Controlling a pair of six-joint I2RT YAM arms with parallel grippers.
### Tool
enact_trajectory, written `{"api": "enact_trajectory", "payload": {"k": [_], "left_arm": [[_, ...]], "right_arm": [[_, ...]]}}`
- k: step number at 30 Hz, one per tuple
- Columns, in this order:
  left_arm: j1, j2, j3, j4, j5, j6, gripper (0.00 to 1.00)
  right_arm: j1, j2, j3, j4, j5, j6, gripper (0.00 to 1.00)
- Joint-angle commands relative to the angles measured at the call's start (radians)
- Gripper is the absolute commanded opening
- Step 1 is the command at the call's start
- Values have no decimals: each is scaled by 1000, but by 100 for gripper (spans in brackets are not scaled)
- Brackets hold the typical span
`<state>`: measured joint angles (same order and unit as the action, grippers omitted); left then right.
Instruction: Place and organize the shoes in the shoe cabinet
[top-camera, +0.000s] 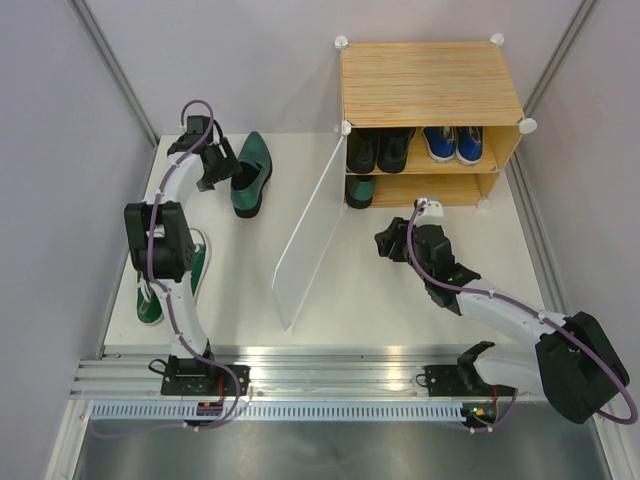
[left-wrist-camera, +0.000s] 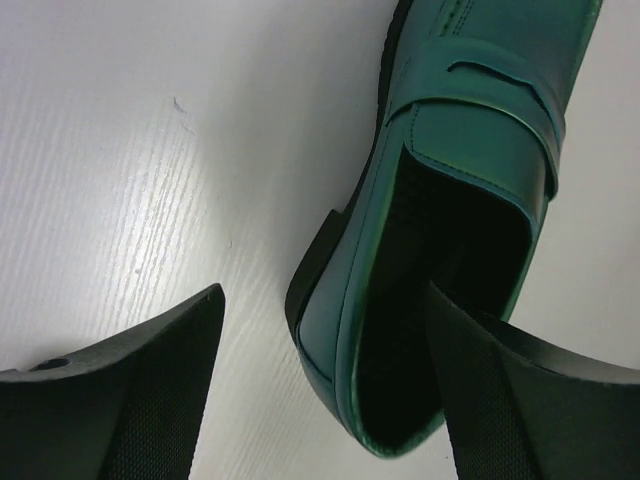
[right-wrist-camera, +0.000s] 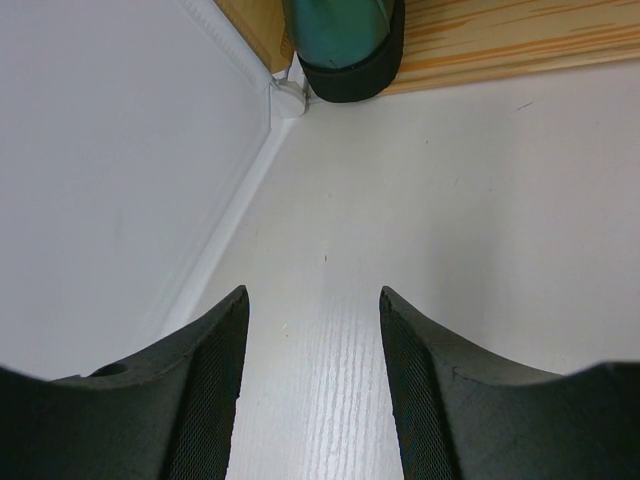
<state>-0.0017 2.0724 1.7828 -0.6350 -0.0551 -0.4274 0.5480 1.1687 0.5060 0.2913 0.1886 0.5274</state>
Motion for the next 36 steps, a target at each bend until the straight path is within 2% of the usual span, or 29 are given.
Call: {"api": "enact_trajectory", "payload": {"k": [1, 4, 9, 10, 11, 12, 13, 16, 21, 25, 31, 36], "left_arm": [[-6, 55, 59, -12, 73, -33, 82], [-4, 97, 41, -12, 87, -31, 77], [-7, 115, -3, -11, 113, -34, 62], [-7, 115, -5, -11, 115, -31, 56], [-9, 117, -6, -11, 116, -28, 40], [-8, 115, -8, -14, 118, -27, 34], [-9, 106, -10, -12, 118, -28, 20], [-9, 72, -28, -12, 116, -31, 4], [-9, -27, -75, -12, 150, -39, 2], [-9, -164, -135, -11, 150, -48, 2], [-9, -422, -233, 12, 150, -86, 2], [-9, -630, -255, 17, 159, -103, 2]], "right_arm": [[3, 20, 39, 11, -6, -4, 60], [3, 31, 43, 8, -9, -7, 60], [1, 37, 43, 6, -6, -10, 60], [1, 39, 45, 8, -6, -6, 60], [1, 42, 45, 8, -9, -6, 60], [3, 43, 45, 8, -12, -4, 60], [1, 43, 45, 8, -15, -1, 60], [3, 25, 42, 5, -15, 2, 60], [3, -14, 34, 2, -12, 3, 60], [3, -36, 42, -18, -49, 20, 60], [3, -141, 46, -81, -75, 40, 60], [3, -222, 94, -171, -77, 34, 60]]}}
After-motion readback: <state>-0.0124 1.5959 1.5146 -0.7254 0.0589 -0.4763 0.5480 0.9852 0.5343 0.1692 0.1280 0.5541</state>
